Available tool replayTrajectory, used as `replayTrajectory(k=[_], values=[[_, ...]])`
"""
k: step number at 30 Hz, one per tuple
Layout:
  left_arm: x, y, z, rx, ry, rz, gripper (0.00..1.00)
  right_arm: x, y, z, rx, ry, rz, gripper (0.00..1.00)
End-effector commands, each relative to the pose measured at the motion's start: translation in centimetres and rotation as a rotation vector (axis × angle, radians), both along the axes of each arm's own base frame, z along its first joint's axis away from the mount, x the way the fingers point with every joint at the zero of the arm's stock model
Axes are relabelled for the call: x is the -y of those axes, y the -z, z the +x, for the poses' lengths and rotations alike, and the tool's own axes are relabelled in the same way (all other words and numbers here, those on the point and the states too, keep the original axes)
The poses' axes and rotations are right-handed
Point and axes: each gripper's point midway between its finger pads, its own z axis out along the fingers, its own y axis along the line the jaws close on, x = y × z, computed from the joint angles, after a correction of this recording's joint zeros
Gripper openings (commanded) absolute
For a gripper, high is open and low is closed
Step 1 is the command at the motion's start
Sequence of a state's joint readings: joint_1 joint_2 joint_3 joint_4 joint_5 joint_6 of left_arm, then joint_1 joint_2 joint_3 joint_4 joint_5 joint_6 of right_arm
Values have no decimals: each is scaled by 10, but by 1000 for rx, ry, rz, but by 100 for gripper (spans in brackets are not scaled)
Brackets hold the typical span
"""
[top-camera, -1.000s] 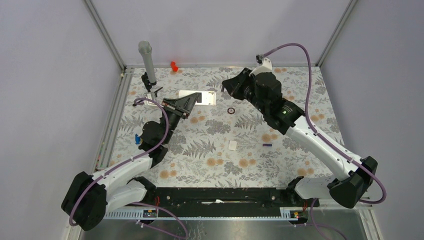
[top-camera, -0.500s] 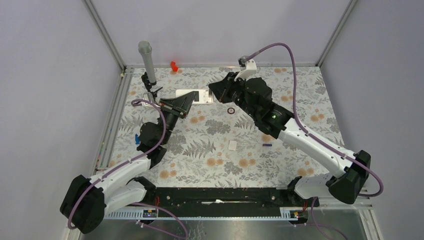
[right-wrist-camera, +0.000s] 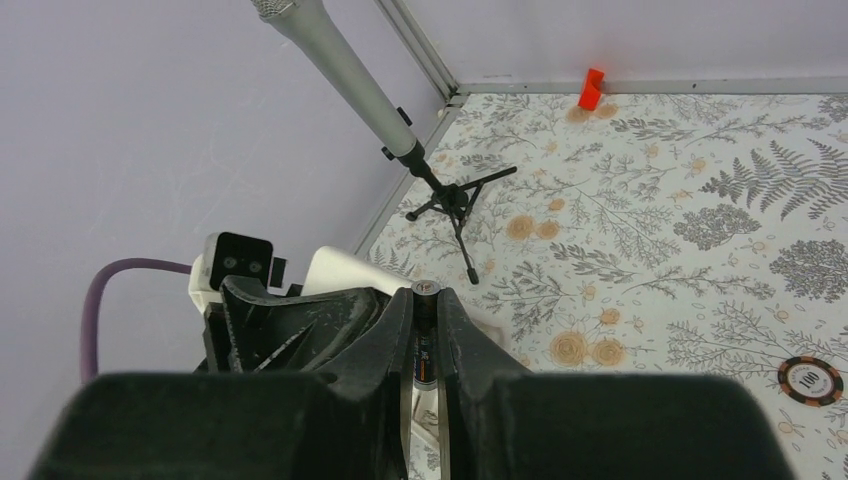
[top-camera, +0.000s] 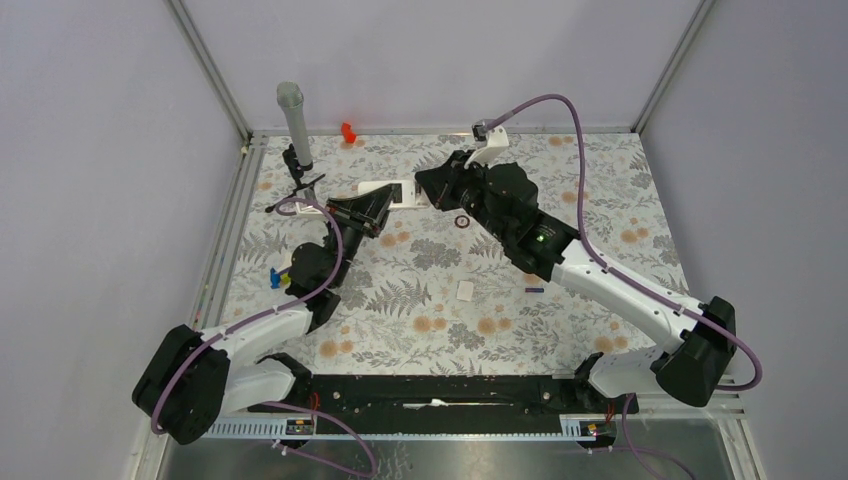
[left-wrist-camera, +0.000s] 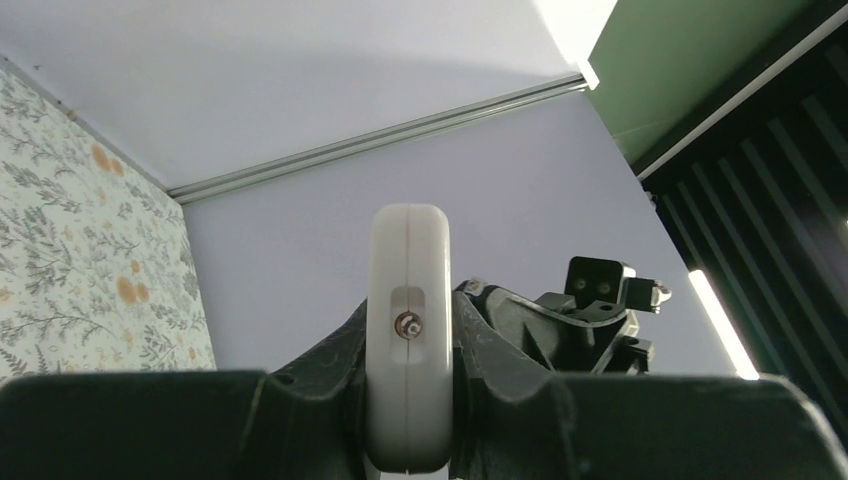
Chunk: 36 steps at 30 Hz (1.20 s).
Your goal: Load the batteries into the remote control
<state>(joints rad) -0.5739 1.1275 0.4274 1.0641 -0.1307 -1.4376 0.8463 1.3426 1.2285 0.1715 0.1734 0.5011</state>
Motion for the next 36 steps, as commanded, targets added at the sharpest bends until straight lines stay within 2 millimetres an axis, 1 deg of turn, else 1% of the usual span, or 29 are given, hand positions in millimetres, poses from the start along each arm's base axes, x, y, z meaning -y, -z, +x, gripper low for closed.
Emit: replayTrajectory(k=[1, 5, 11, 17, 25, 29, 34, 36], values=[[-16, -40, -11, 107, -17, -116, 0, 1, -6, 5, 49, 44, 5, 13], [-19, -41, -12, 104, -22, -132, 0, 2, 0, 8, 42, 66, -10, 14], [-20, -45, -11, 113, -20, -153, 0, -8, 7, 6, 20, 33, -20, 14], [-23, -50, -11, 137, -28, -171, 0, -4, 9, 0, 2, 25, -21, 15], [-23, -51, -10, 133, -24, -186, 0, -2, 17, -8, -13, 11, -36, 16], [-22, -52, -10, 135, -13, -193, 0, -3, 17, -6, -16, 20, -35, 18], [-21, -52, -11, 134, 1, -207, 0, -6, 20, 0, -25, 36, -49, 22], [-21, -52, -11, 133, 5, -211, 0, -5, 19, 2, -22, 52, -49, 24]])
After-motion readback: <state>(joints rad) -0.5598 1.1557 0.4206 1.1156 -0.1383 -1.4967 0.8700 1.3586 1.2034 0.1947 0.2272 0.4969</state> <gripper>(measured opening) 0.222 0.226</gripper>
